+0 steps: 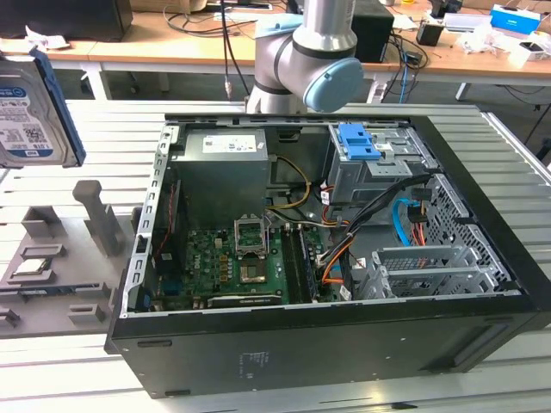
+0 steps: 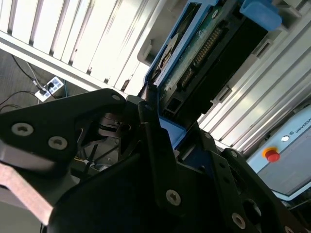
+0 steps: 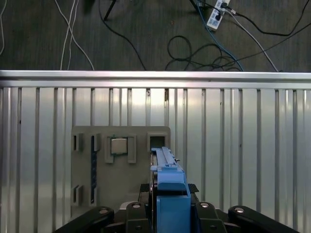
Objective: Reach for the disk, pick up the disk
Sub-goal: 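Pick up the disk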
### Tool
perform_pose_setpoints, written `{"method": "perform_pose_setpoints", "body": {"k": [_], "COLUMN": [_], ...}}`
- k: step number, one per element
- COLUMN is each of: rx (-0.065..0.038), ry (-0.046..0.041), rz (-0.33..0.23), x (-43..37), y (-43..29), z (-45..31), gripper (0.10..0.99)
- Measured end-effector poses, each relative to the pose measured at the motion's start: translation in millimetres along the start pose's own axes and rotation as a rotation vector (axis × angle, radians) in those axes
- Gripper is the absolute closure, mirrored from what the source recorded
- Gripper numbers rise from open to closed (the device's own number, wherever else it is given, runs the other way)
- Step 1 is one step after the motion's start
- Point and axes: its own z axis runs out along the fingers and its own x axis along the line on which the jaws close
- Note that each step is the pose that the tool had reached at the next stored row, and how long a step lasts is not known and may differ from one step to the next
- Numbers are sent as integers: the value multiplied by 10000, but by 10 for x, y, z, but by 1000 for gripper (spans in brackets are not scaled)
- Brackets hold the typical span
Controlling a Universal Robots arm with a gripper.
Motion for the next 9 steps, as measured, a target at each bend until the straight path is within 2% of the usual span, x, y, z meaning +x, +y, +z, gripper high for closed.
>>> {"method": "perform_pose_setpoints", "body": {"k": [4, 6, 9], "rx": [0, 0, 0], "ry": [3, 4, 5], "rz": [0, 0, 1], "x": [-3, -6, -9], "y": [-1, -3, -4], "z": [-90, -176, -249], "gripper": [718, 718, 718]}}
